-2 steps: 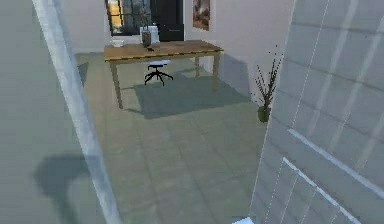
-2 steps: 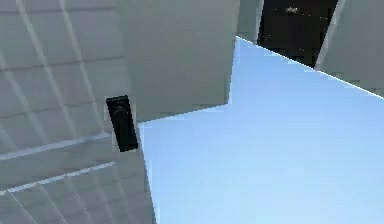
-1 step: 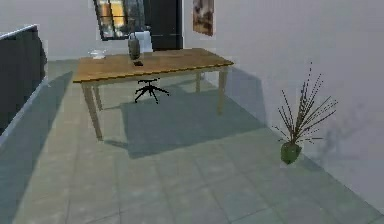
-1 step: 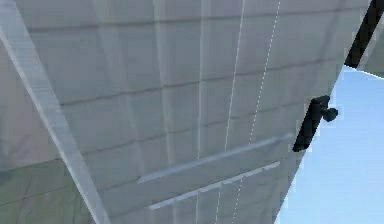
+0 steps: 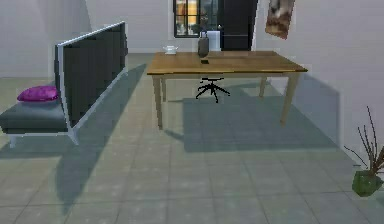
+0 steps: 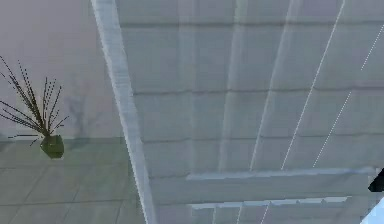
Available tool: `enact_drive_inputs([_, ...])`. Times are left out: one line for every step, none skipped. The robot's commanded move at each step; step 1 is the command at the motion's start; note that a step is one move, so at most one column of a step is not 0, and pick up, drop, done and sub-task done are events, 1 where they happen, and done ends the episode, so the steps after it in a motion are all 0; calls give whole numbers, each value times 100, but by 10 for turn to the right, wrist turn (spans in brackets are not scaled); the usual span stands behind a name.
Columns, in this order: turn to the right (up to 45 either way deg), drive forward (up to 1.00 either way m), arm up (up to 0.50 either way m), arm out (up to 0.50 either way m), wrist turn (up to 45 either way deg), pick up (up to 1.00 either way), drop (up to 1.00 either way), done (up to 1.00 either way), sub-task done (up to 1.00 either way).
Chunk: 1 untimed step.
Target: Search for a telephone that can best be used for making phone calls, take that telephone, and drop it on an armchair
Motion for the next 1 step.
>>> enact_drive_inputs([0,100,0,0,0,0,0,0,0])
